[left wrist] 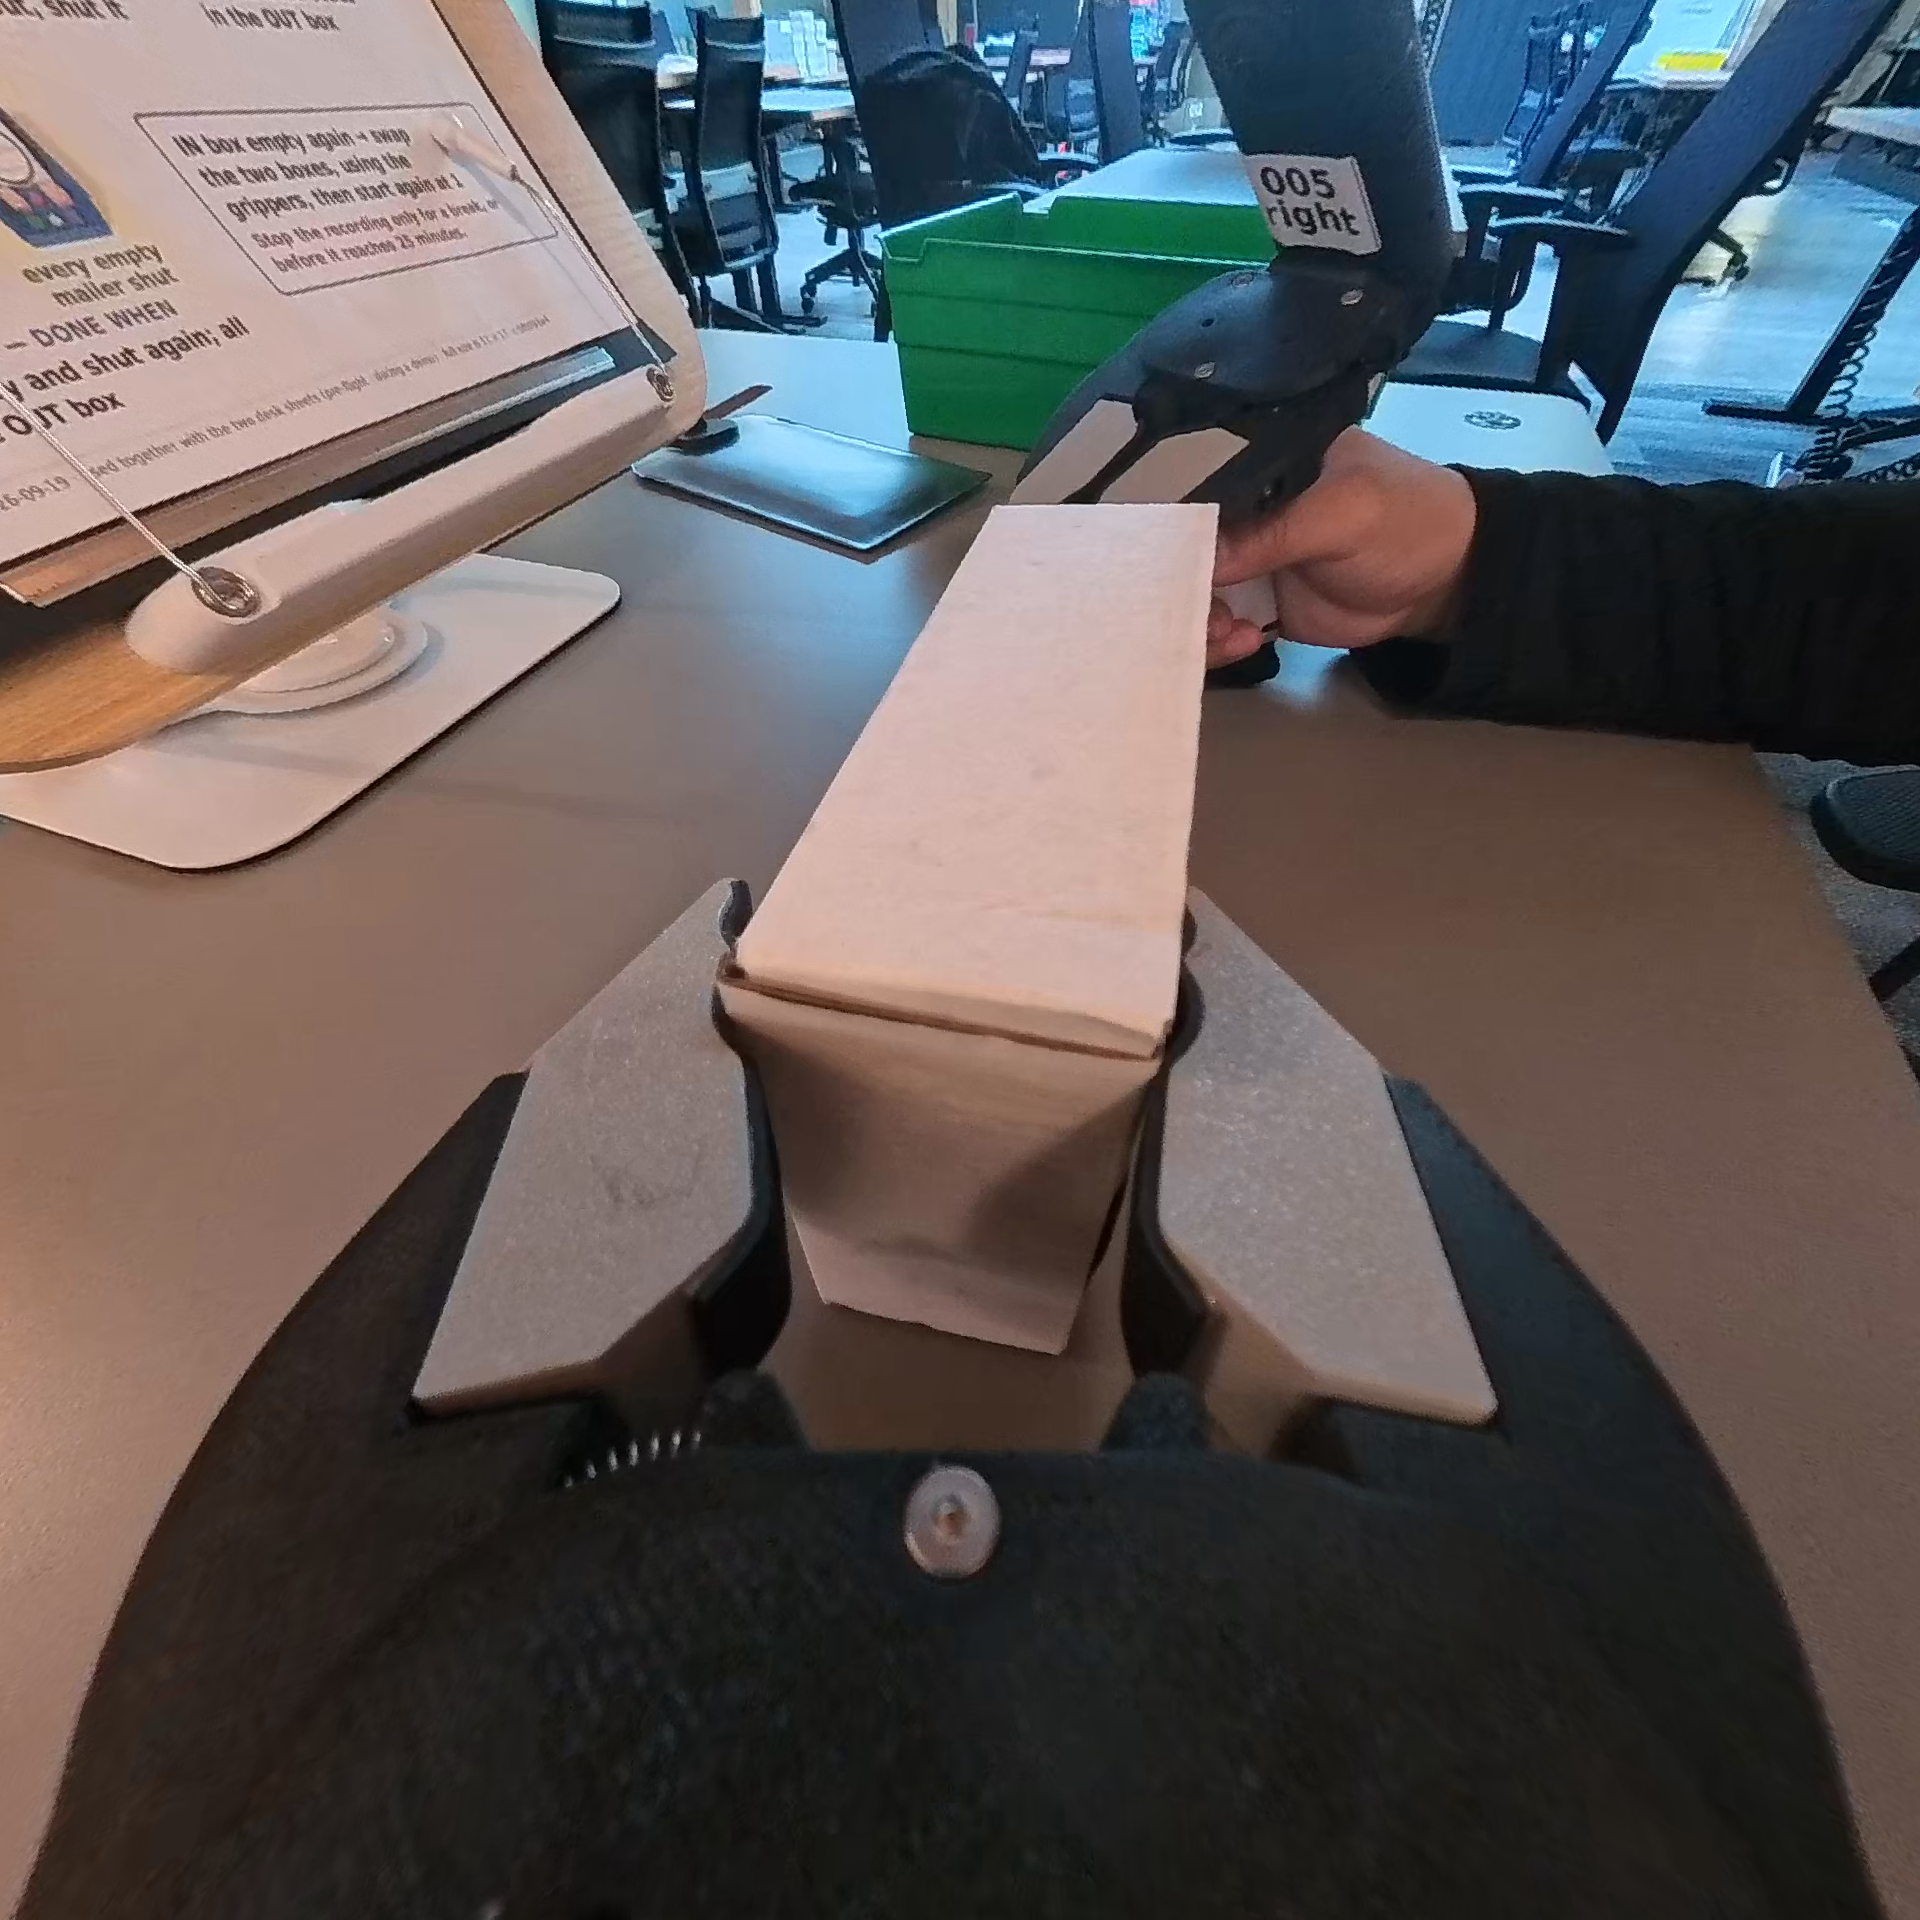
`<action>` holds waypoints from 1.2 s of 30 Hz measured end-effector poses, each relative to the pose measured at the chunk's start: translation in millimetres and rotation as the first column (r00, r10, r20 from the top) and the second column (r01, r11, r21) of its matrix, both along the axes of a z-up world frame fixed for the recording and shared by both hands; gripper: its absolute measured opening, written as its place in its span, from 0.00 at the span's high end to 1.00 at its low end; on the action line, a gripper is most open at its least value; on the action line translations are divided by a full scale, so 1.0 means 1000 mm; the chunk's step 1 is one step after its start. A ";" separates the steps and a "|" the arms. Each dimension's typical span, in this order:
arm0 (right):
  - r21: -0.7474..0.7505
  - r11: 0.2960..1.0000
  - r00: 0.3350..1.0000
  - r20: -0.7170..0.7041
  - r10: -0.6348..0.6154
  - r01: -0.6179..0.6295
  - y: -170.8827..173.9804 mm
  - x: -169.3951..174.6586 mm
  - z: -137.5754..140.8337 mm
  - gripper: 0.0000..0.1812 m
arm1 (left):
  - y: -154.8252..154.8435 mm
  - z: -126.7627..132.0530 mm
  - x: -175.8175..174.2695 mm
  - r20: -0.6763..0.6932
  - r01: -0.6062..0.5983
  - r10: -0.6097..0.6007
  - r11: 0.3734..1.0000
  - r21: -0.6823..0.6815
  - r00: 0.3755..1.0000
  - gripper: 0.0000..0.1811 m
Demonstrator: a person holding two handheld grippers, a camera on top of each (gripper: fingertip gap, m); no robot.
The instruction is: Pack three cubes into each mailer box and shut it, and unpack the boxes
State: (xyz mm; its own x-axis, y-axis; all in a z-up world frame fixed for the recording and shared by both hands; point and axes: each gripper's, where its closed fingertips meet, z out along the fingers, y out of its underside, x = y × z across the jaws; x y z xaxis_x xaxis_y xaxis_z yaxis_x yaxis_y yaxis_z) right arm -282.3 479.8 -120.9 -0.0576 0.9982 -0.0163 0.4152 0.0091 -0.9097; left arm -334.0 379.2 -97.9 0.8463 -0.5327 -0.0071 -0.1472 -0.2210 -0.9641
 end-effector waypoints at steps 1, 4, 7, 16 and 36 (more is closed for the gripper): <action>0.001 1.000 1.000 0.001 0.000 0.000 0.000 0.000 0.000 1.00 | 0.000 0.000 0.000 0.001 0.000 0.000 1.000 -0.001 1.000 0.56; 0.002 1.000 1.000 0.003 0.002 -0.002 0.000 0.000 0.000 1.00 | 0.000 0.000 0.000 0.001 0.000 0.000 1.000 -0.001 1.000 0.56; 0.002 1.000 1.000 0.002 0.002 -0.002 -0.001 0.000 0.000 1.00 | 0.000 0.000 0.000 0.001 0.000 0.000 1.000 -0.001 1.000 0.56; -0.001 1.000 1.000 0.001 0.004 -0.004 -0.001 0.000 0.000 1.00 | 0.000 0.000 0.001 -0.003 0.003 -0.003 1.000 -0.002 1.000 0.56; 0.092 0.949 0.932 -0.184 0.313 -0.300 -0.098 -0.011 0.094 0.64 | 0.001 -0.002 0.004 -0.013 0.007 -0.007 1.000 -0.010 1.000 0.57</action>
State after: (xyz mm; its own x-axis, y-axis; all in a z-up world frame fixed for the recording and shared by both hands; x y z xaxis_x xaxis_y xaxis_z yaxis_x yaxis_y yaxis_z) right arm -293.0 382.2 -26.9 -0.3568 0.9302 0.0861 0.1995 0.1660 -0.9657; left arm -330.3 379.8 -99.9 0.8423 -0.5388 -0.0133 -0.1617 -0.2291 -0.9599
